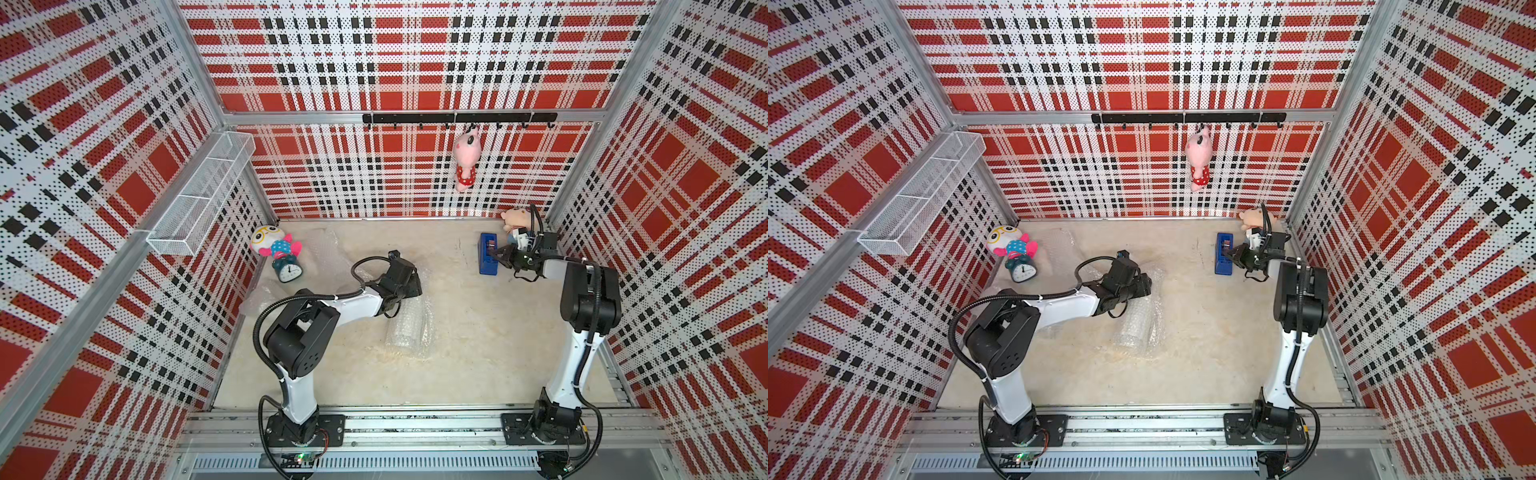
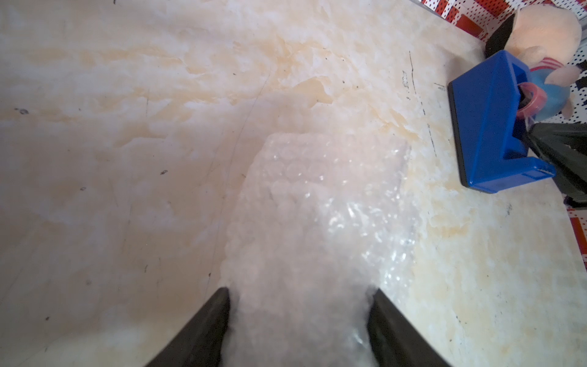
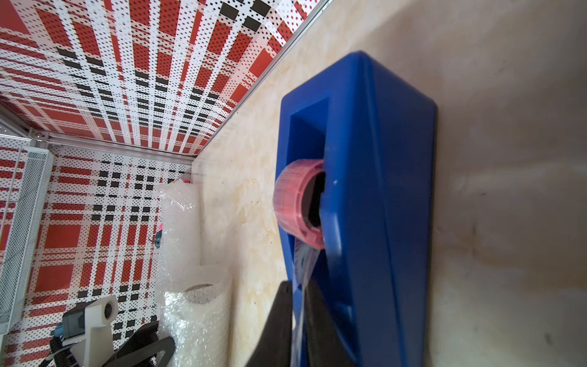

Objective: Wrap vases in bubble wrap
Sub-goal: Tear off the tape using the Tape Cutter.

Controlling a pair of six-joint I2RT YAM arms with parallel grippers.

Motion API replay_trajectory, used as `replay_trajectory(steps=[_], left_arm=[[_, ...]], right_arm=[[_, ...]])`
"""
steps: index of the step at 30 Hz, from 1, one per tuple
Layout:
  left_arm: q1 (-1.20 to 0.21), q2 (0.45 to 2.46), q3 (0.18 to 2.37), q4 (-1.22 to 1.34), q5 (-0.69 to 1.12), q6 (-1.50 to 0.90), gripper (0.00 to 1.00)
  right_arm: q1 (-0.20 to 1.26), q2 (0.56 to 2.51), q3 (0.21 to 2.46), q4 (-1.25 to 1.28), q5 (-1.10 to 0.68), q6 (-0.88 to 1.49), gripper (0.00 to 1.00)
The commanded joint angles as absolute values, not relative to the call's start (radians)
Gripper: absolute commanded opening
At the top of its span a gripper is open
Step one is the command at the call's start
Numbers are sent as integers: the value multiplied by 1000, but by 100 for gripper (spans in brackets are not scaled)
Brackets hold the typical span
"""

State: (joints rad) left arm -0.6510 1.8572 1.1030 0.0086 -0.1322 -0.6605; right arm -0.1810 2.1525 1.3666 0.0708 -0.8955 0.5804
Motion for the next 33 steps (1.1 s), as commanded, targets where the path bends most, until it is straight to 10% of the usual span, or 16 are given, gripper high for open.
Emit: replay_trajectory(steps=[1,33], left_arm=[[-658,1898,1115,-54,-135,-644,68],[-655,1913,1132,-72,-148,-647,68]], right_arm=[[-176,2177,1366,151,-978,642,8],[-166,1850,661,719,-765,944,0]])
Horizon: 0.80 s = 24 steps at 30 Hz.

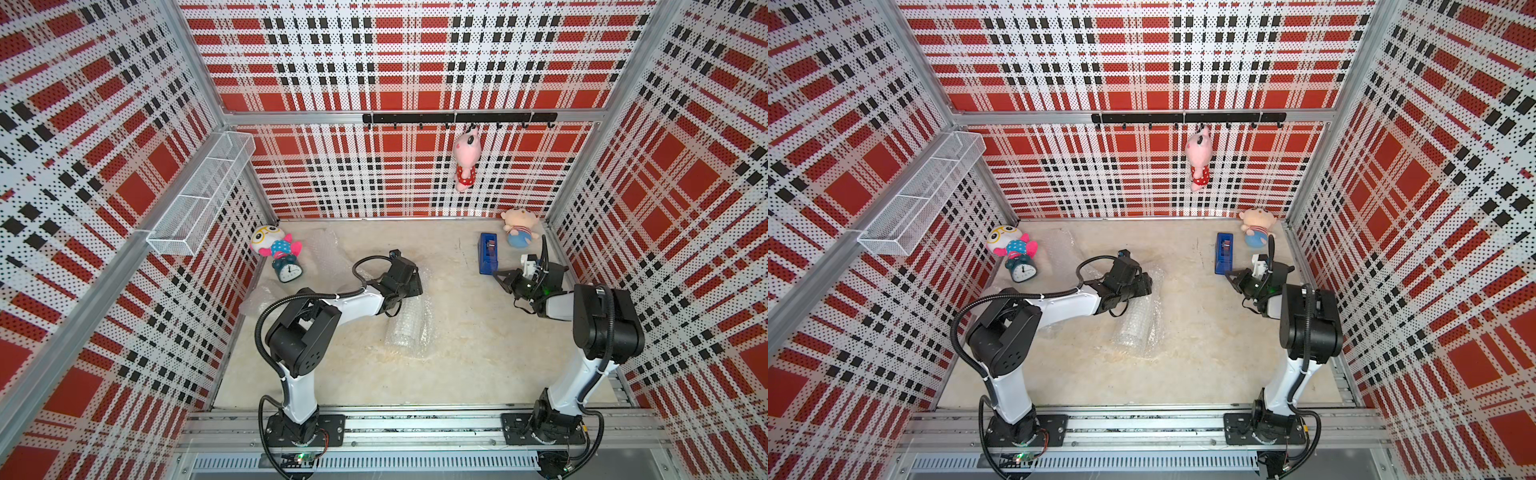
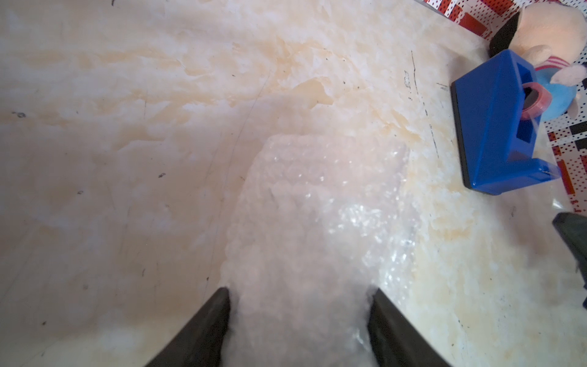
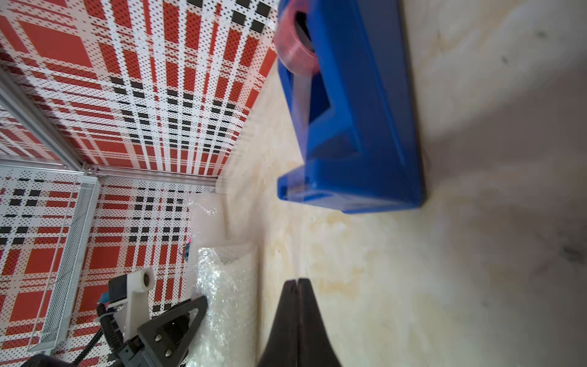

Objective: Wrap vases in bubble wrap
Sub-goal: Tear off the tape using the Tape Cutter.

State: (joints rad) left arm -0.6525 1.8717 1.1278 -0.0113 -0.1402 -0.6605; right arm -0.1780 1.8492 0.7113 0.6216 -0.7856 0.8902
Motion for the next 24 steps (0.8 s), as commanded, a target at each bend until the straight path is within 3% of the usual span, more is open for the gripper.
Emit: replay_trajectory(steps=[1,12,24], left_arm=[[-657,1912,1132,-70,-147,-649,68],[-658,1908,1129,-64,-150,-653,68],[-648,1879,1106,-61,-157,-650,68]], right_arm=[[-161,1856,641,730,-747,957,0],[-29,1949,627,767,-553,1075,0],[70,1968,695,584,-394,1056,0]])
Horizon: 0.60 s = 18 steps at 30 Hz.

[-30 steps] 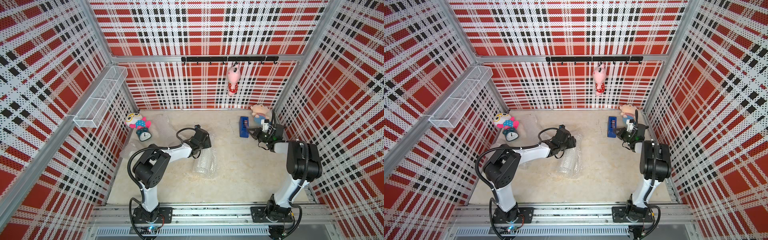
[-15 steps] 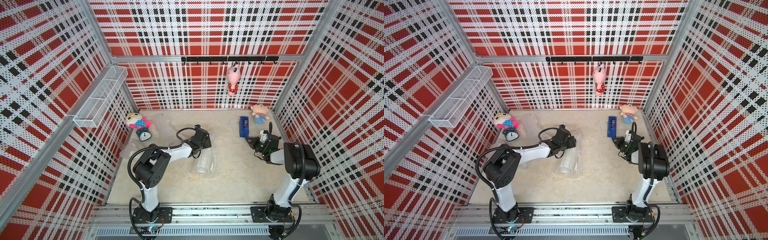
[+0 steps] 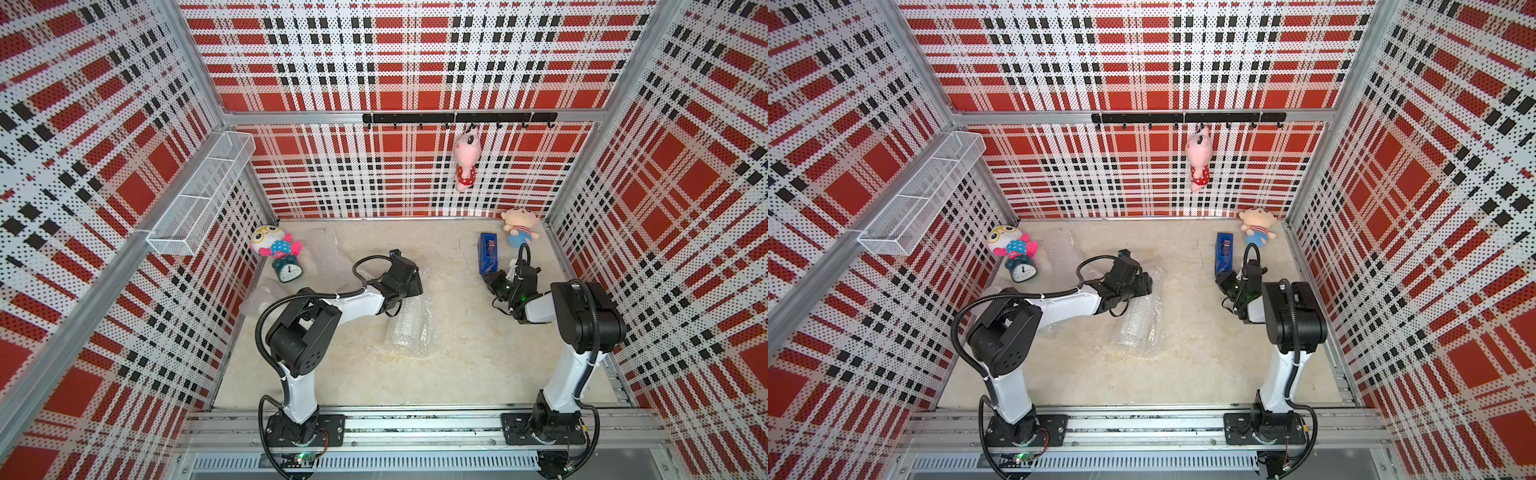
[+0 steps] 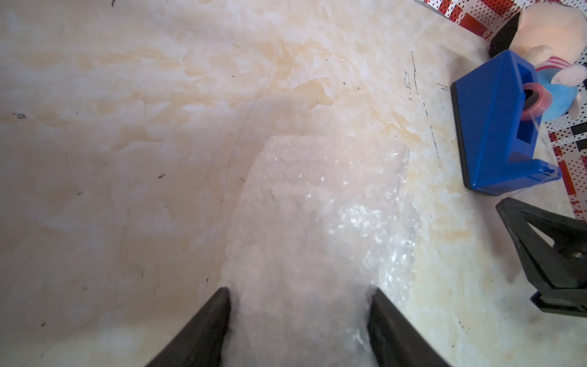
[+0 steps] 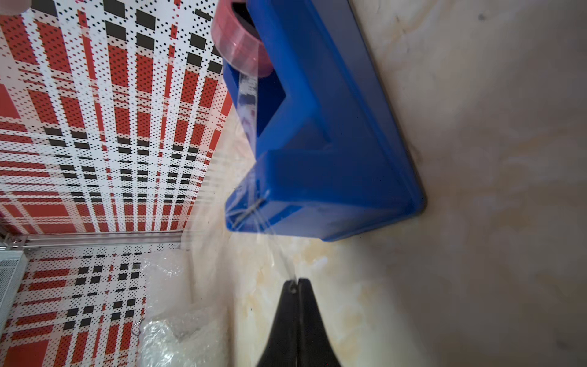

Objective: Wrap vases in bubble wrap
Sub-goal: Tear off the tape using the Tape Cutter.

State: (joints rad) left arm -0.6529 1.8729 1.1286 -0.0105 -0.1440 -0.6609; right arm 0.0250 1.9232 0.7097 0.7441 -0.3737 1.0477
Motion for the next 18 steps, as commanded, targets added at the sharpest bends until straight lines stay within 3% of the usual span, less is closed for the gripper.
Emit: replay_trajectory(steps=[1,11,18], left_arm=[[-646,1876,1104,-61,-157,-650,68],[-638,1859,1096,-54,-162,-652,67],[-631,1854,1090,-54,-158,-644,67]], right_arm=[[74,1968,698,570,-382,1056,0],[146,1959,651,583,-272,1112,0],[167,1938,610,678,-296,1125,0]])
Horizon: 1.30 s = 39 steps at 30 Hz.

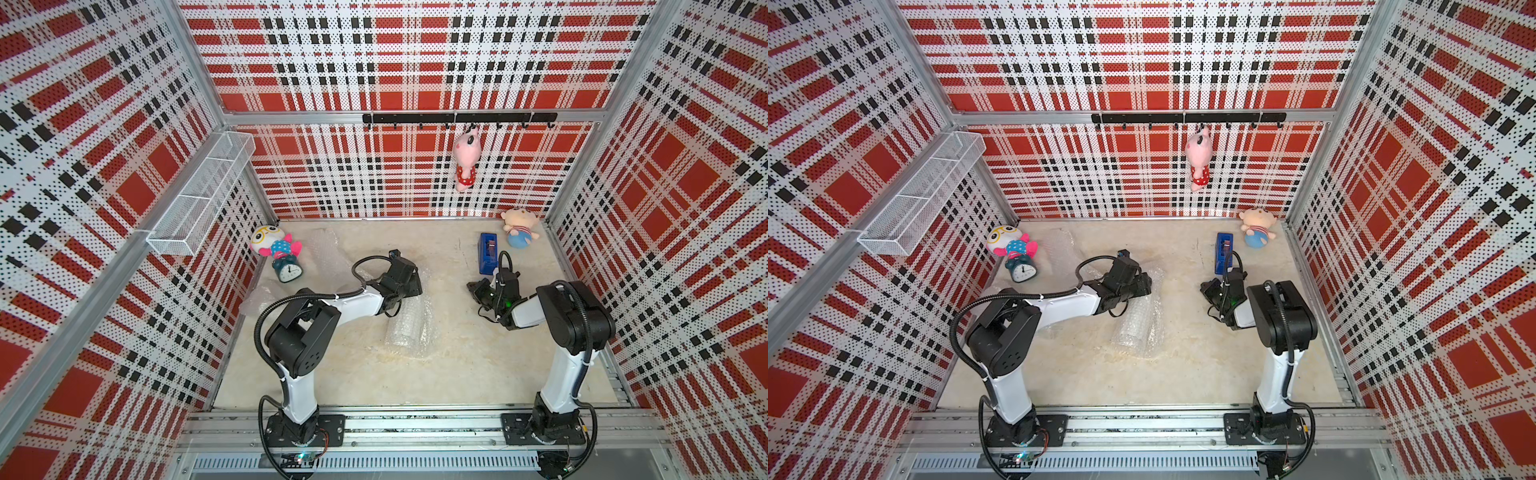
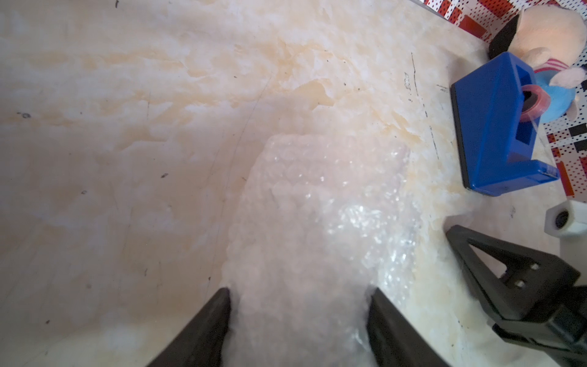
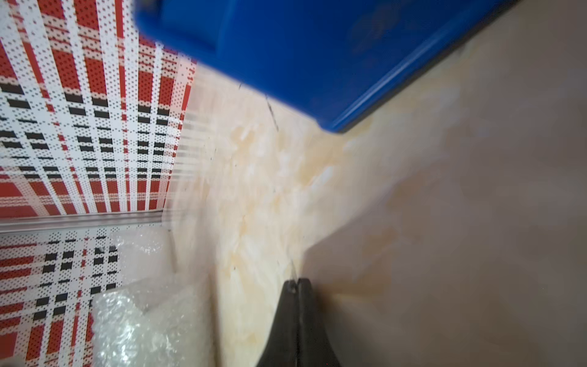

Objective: Wrap vases in bubble wrap
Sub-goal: Tear off the tape using the Tape Cutter, then stick the tape on the bubble wrap.

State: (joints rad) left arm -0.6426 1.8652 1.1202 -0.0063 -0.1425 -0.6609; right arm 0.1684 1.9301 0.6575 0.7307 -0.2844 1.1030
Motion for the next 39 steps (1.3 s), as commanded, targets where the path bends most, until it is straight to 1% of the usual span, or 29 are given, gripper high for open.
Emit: replay_trajectory(steps=[1,8,10,14,15,18,20,27,35,39], left_arm=[[-630,1855,1090,-54,-154,-642,67],[-629,1866,1083,-33,-108,-581,66],[-631,1868,1081,-24,-95,-557,65],[-630,1870,1085,-26,-96,-527,65],[-630,1873,1088,-30,-99,-526,65],[-629,1876,1093,-38,-100,-521,65],[-629,1875,1091,-38,-99,-516,65],[-623,1890,1088,-27,-72,-487,65],[-616,1907,1098,-17,-35,-454,64],[-615,1904,1098,-17,-25,-447,64]], right_arm=[[167,1919,606,685,-312,1111,0],[204,1722,570,745,-523,905,0],[237,1667,584,692,-606,796,0],[325,1596,603,563,-644,568,0],[341,1590,604,555,-654,520,0],[354,1605,584,632,-716,493,0],[356,1619,583,635,-739,448,0],[371,1616,589,548,-751,202,0],[418,1625,631,424,-803,8,0],[445,1603,657,337,-830,-51,0]])
